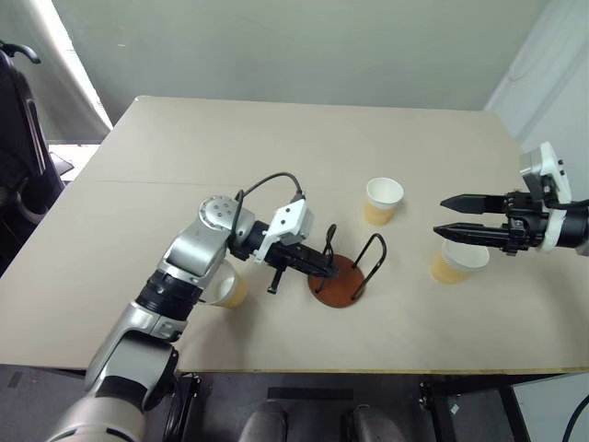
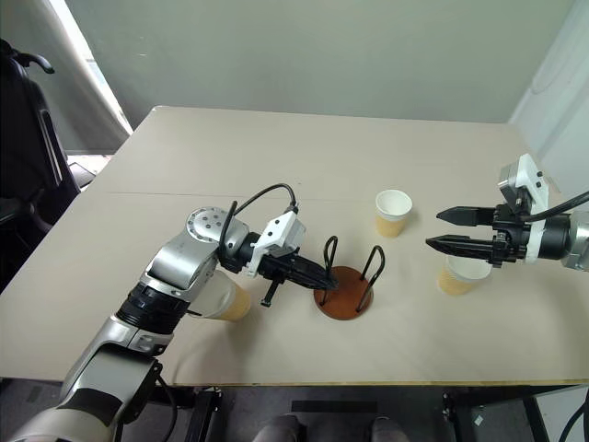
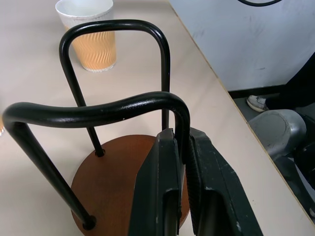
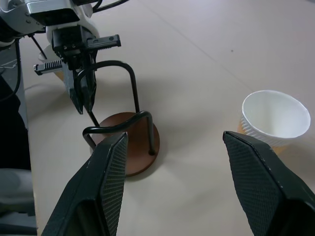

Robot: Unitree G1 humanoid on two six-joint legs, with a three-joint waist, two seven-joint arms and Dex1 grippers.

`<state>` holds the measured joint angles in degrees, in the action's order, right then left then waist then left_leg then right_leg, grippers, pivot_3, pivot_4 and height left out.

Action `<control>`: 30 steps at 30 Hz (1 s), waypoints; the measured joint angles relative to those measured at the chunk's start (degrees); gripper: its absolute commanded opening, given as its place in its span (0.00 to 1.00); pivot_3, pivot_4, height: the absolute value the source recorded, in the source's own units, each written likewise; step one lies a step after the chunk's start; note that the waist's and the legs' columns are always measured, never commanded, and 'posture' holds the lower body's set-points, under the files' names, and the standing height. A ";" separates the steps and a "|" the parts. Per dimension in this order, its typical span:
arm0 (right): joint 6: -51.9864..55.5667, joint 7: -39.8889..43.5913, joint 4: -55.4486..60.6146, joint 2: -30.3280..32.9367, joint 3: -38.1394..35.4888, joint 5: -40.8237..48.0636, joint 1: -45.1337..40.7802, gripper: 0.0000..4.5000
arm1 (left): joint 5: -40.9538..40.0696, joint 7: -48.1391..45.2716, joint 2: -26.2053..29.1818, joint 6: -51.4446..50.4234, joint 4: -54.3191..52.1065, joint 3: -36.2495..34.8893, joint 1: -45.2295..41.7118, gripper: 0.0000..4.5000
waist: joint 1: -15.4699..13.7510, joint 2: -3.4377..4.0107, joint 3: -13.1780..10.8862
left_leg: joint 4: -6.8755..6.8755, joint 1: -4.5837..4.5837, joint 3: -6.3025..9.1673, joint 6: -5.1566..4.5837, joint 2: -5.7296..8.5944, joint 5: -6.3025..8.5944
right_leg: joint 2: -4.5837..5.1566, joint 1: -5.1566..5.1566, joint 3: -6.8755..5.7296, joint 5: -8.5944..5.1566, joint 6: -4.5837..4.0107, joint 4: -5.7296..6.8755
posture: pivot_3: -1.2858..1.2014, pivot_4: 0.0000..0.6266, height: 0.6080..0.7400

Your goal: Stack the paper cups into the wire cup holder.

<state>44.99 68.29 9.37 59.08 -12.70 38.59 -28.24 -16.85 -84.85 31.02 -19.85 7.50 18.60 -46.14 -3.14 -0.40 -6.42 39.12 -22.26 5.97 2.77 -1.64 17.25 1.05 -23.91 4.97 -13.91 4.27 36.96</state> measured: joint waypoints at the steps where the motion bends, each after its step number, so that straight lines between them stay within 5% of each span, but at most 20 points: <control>1: 0.00 0.01 -0.02 0.00 0.01 0.00 -0.03 0.69 | -0.02 0.00 0.00 -0.28 0.00 0.00 0.01 0.07 | 0.01 0.00 0.00 | 0.00 0.00 0.00 0.00 0.00 0.00 | 0.00 0.00 0.00 0.00 0.00 0.01 | 0.52 0.24 1.00; 13: -0.18 0.32 -0.23 0.03 0.10 -0.09 -0.22 0.69 | -2.32 -0.07 -0.70 -4.03 0.36 -0.82 -0.35 0.98 | 0.00 0.00 0.00 | 0.02 0.01 -0.02 0.00 0.00 0.00 | 0.00 0.01 -0.01 0.00 0.00 0.02 | 0.52 0.24 1.00; 30: 0.39 1.64 -0.01 0.68 1.01 -0.03 -1.04 0.69 | -2.19 -5.16 8.89 -0.10 6.82 0.19 -5.61 0.99 | 0.17 0.00 0.00 | -0.01 0.04 0.02 -0.01 -0.01 0.00 | -0.01 0.00 0.01 -0.01 0.01 0.00 | 0.52 0.24 1.00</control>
<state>45.39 69.92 9.36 59.76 -11.70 38.56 -29.28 -19.04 -90.01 39.92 -19.94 14.32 18.79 -51.74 -2.97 -0.40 -6.42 39.12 -22.22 5.98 2.76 -1.65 17.25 1.04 -23.91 4.98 -13.92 4.28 36.96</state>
